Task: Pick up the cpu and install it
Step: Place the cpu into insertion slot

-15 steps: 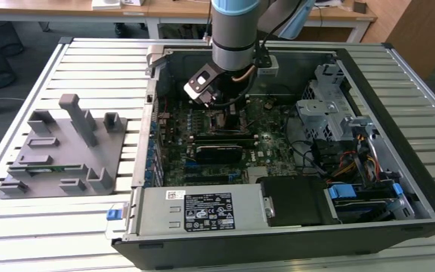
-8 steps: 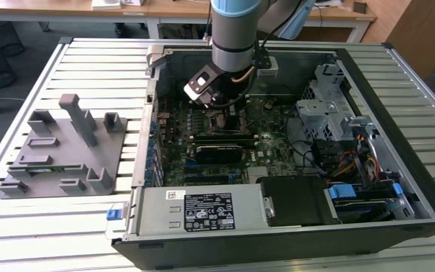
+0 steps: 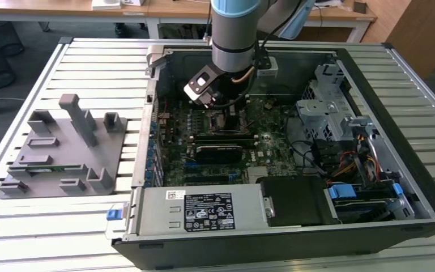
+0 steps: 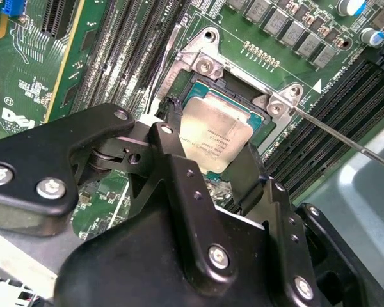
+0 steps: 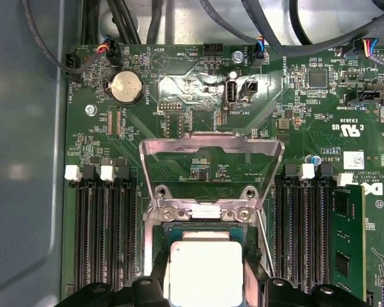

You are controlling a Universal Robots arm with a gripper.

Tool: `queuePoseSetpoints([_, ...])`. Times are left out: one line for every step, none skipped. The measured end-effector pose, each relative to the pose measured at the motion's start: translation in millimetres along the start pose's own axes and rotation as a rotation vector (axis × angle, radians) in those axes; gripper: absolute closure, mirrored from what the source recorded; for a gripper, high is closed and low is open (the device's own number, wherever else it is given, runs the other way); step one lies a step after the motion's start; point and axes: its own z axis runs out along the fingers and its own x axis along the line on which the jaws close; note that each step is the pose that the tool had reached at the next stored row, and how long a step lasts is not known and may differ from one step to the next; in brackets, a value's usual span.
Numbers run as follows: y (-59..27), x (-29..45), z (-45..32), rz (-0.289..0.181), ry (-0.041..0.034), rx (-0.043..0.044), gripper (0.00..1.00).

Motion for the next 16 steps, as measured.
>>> queuePoseSetpoints([0.1,0.1,0.3,0.000,0.0002,-0.0003,0.46])
queuePoseSetpoints([0.3,0.4,1.2,0.000,0.0017,-0.0017,0.45])
queuePoseSetpoints([0.3,0.4,1.5,0.000,0.0012,-0.0016,0.45])
queuePoseSetpoints([0.2,0.2,1.3,0.000,0.0002,-0.0009,0.39])
queuePoseSetpoints([0.1,0.0,0.9,0.000,-0.0009,-0.0002,0.39])
queuePoseSetpoints([0.0,0.0,1.0,0.000,-0.0008,-0.0003,0.39])
queuePoseSetpoints([0.0,0.0,1.0,0.000,-0.0008,-0.0003,0.39])
queuePoseSetpoints([0.0,0.0,0.9,0.000,-0.0009,-0.0003,0.39])
queuePoseSetpoints([0.0,0.0,0.6,0.000,-0.0011,-0.0001,0.39])
queuePoseSetpoints([0.0,0.0,-0.4,0.000,-0.0010,-0.0002,0.39])
queuePoseSetpoints([0.1,0.1,-1.8,0.000,-0.0009,-0.0003,0.39])
queuePoseSetpoints([0.1,0.1,-2.6,0.000,-0.0009,-0.0002,0.39])
queuePoseSetpoints([0.2,0.1,-2.6,0.000,-0.0007,-0.0003,0.39])
queuePoseSetpoints([0.2,0.1,-2.6,0.000,-0.0007,-0.0003,0.39])
queuePoseSetpoints([0.3,0.1,-2.6,0.000,-0.0006,-0.0002,0.39])
queuePoseSetpoints([1.3,0.2,-2.6,0.000,-0.0005,0.0007,0.39])
